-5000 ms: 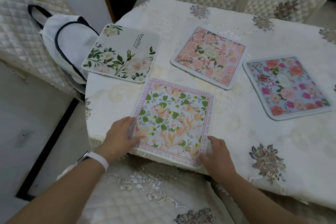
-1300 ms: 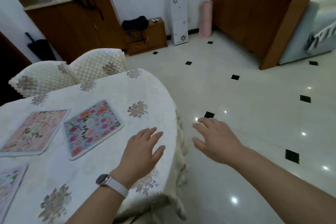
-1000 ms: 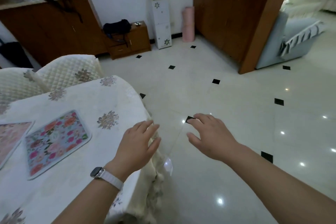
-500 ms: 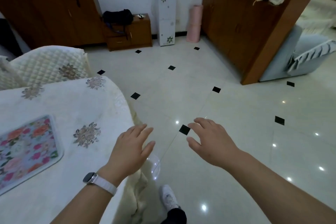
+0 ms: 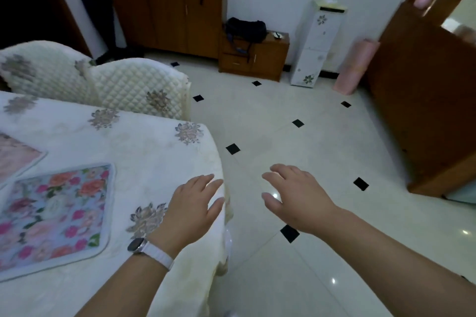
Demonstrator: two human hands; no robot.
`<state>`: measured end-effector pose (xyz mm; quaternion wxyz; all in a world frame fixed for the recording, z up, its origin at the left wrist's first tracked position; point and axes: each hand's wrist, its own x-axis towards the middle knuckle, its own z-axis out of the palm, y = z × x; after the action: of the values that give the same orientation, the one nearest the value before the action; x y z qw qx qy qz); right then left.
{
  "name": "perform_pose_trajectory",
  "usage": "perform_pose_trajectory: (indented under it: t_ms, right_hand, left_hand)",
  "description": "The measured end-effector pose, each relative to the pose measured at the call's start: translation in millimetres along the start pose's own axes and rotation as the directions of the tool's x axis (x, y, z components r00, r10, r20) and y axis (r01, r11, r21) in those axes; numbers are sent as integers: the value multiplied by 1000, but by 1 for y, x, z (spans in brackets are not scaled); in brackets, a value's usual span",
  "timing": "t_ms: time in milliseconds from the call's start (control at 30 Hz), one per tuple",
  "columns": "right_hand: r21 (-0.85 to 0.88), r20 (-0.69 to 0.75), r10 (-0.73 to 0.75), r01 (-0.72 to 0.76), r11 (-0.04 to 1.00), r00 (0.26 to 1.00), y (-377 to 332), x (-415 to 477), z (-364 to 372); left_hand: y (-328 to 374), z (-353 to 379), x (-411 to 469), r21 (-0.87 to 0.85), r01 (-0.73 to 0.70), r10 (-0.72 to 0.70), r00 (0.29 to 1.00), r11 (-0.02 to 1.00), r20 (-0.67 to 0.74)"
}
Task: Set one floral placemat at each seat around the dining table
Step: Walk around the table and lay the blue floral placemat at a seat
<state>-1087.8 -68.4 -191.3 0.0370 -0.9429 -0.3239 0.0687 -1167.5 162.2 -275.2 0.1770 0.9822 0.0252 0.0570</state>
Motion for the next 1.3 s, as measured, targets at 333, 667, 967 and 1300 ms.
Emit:
perform_pose_trajectory:
  t_ms: [333, 667, 967, 1300]
  right_hand:
    - [53, 17, -283, 282, 958, 959, -20, 120, 8]
    - [100, 6, -571, 568, 817, 821, -15, 248, -3]
    - [151, 33, -776, 764, 627, 630, -10, 345, -19]
    - [175, 148, -924, 910, 375, 352, -86, 350, 12]
  left_hand:
    - [-52, -16, 3, 54, 310, -306, 949, 949, -75]
    - [-62, -30, 34, 70, 634, -613, 767, 770, -191]
    - [-34, -49, 71, 213, 773, -734, 635, 598, -242]
    - [-10, -53, -1, 226, 917, -872, 386, 328, -302]
